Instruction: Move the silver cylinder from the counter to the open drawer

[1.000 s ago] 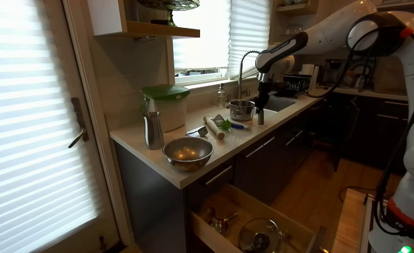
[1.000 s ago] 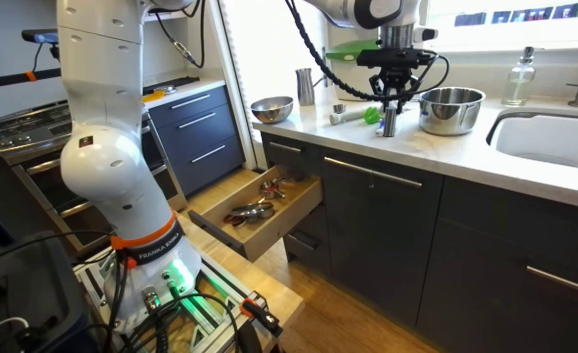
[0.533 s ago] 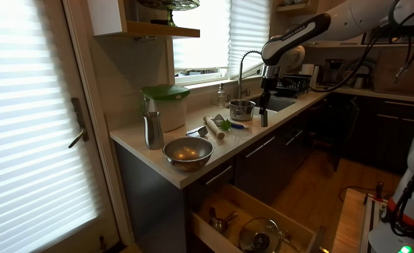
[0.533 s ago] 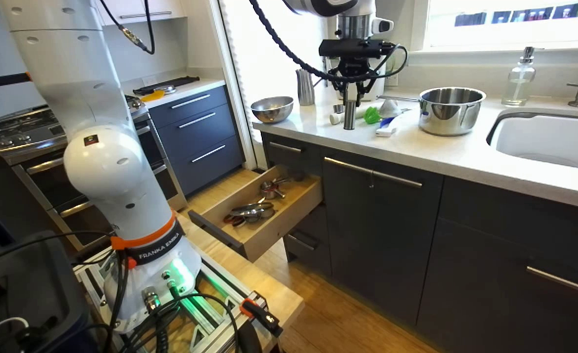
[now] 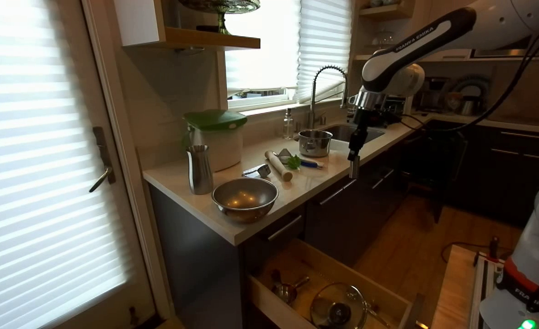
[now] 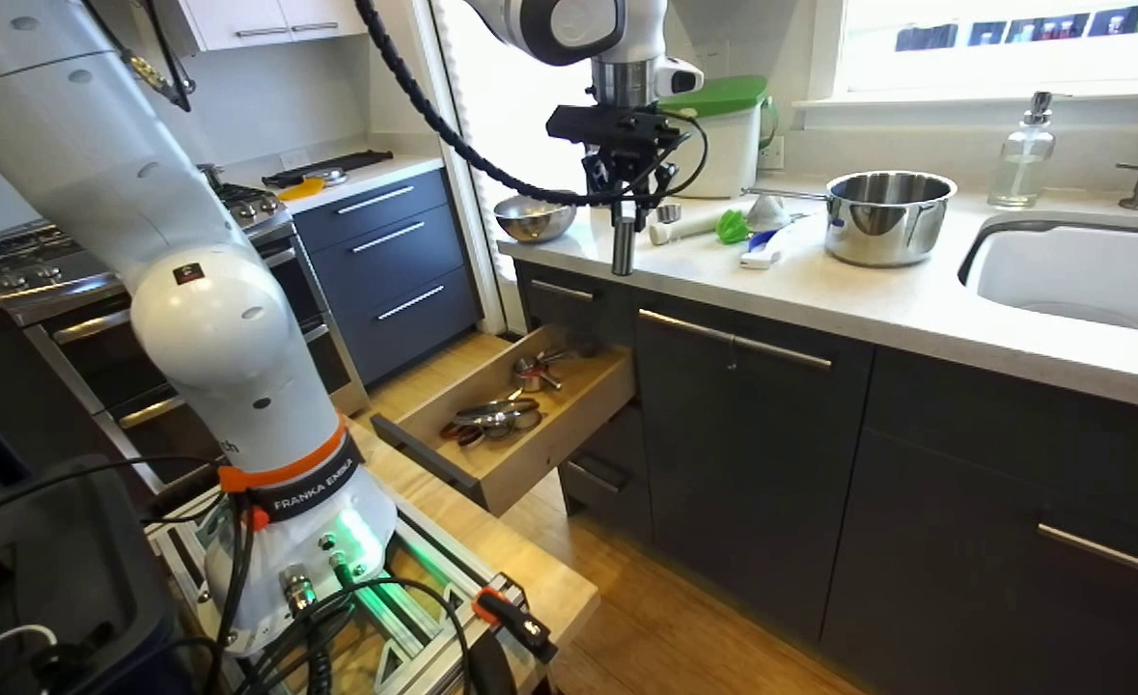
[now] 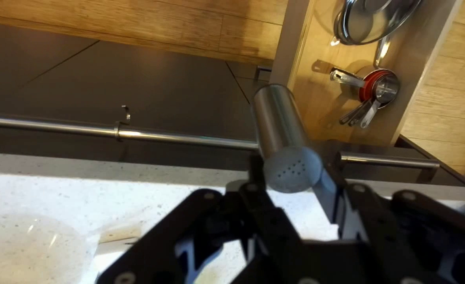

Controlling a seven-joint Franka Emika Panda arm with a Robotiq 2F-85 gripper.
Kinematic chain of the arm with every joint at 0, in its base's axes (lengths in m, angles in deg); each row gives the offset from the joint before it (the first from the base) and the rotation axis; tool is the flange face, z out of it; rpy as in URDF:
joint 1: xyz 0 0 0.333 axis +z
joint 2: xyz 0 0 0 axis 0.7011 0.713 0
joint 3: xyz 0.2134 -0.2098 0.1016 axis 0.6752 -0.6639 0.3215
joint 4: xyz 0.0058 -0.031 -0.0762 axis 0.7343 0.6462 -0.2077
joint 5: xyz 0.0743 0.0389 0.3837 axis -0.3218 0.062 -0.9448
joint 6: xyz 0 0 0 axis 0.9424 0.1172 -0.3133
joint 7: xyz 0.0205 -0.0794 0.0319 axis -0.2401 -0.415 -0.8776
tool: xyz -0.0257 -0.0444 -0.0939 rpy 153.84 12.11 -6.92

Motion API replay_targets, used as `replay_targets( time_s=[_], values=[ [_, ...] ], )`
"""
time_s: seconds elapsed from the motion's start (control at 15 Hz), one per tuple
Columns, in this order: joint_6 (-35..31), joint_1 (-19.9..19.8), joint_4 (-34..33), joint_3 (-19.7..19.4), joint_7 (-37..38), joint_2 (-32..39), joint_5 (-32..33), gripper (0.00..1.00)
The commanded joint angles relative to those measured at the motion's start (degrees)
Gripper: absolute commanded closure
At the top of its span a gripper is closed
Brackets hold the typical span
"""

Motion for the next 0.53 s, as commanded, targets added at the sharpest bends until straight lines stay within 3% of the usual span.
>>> replay_targets(
  time_s=[0.0, 0.13, 0.2, 0.27, 0.47],
  values=[
    [-5.9, 2.9, 8.4, -1.6, 0.3, -5.2, 0.9, 0.88],
    [-8.1, 4.3, 10.9, -0.9, 1.0, -5.7, 2.9, 0.88],
    [-5.4, 5.6, 11.1, -1.4, -1.4, -5.6, 2.2, 0.88],
    [-5.8, 5.1, 8.4, -2.2, 0.2, -4.0, 2.1, 0.63],
    [-5.7, 6.7, 10.1, -1.9, 0.0, -4.1, 2.0, 0.63]
  ],
)
